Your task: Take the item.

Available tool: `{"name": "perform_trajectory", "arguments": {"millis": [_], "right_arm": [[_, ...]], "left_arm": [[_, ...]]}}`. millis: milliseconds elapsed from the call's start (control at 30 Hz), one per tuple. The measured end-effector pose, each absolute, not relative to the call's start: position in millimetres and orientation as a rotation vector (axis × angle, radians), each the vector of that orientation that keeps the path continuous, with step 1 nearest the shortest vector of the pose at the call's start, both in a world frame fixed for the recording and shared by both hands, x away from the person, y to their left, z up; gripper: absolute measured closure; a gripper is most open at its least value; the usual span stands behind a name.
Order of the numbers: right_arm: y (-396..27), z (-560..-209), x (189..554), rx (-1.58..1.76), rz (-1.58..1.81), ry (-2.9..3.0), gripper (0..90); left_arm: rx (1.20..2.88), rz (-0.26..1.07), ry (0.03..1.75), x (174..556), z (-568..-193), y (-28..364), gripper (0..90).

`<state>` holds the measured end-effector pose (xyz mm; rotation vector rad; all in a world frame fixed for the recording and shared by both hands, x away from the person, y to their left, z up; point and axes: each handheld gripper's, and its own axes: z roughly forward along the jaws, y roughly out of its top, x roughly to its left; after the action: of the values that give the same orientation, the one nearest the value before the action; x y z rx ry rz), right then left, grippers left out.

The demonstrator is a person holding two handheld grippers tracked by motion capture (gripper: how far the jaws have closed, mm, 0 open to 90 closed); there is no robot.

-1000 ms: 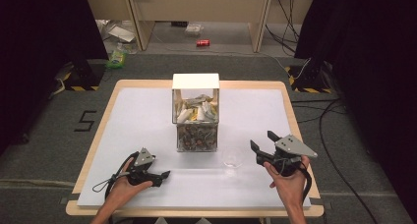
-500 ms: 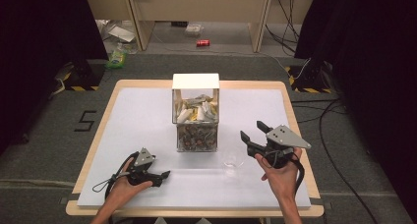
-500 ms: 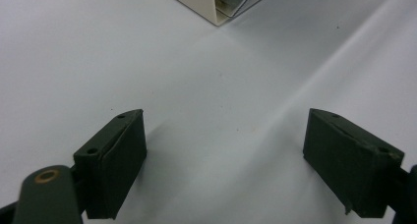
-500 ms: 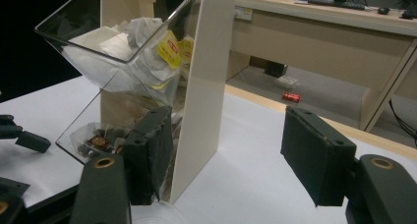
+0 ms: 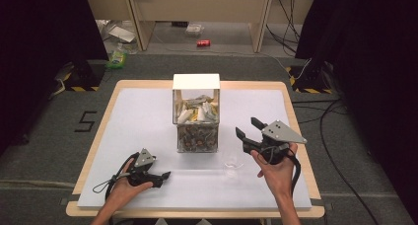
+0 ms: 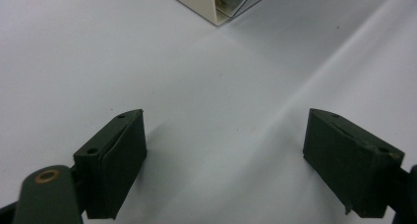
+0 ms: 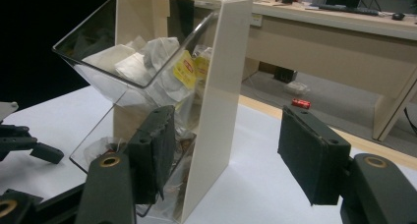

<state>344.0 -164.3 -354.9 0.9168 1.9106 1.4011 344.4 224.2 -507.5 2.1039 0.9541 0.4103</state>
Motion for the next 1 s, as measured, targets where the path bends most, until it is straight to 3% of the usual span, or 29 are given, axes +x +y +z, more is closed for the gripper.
{"name": "perform_trajectory", "arguments": {"millis": [1000], "right_arm": [[-114.1, -332.7, 356.0, 0.784, 1.517, 1.975, 52.3]], "left_arm": [[2.104, 0.409, 0.954, 344.4, -507.5, 224.3, 15.5]]}}
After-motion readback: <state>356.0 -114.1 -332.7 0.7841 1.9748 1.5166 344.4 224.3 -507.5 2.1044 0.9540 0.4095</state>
